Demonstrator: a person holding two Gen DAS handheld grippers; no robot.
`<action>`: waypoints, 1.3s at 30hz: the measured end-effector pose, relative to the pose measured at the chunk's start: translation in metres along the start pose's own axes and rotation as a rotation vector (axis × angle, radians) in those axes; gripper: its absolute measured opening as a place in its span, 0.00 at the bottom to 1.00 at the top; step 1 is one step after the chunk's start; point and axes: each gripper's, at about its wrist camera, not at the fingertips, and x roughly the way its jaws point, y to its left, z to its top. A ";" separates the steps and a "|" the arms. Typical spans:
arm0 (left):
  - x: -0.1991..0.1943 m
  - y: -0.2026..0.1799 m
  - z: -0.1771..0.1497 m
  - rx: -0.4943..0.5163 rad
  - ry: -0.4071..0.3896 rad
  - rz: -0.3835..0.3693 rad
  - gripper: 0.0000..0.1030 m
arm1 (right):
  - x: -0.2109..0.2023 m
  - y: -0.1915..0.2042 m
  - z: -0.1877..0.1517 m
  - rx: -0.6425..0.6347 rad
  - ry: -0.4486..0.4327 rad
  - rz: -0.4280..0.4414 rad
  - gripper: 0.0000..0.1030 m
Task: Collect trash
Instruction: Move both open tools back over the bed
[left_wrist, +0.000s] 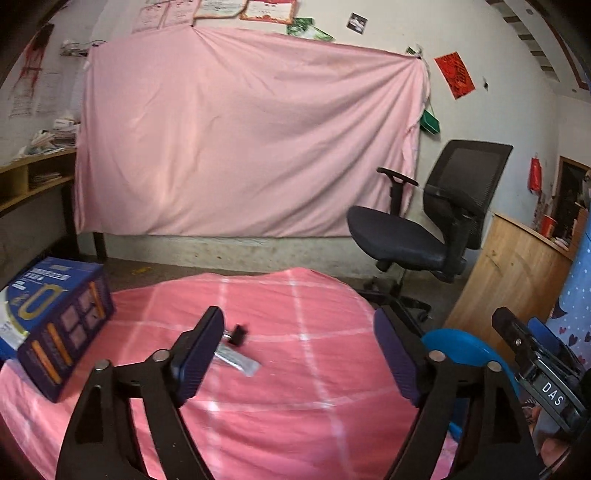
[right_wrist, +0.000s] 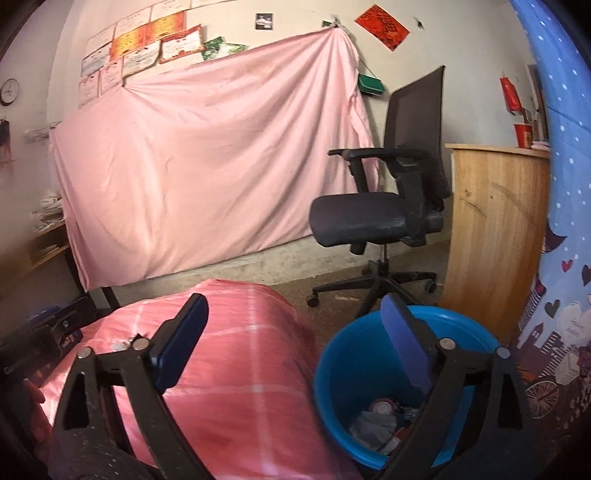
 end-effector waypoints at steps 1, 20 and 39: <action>-0.002 0.004 -0.001 -0.006 -0.009 0.012 0.90 | 0.000 0.004 0.000 -0.004 -0.007 0.008 1.00; -0.035 0.090 -0.027 -0.047 -0.152 0.220 0.97 | -0.011 0.085 -0.012 -0.161 -0.188 0.150 1.00; -0.011 0.123 -0.044 0.000 -0.120 0.255 0.97 | 0.031 0.127 -0.032 -0.304 -0.089 0.250 1.00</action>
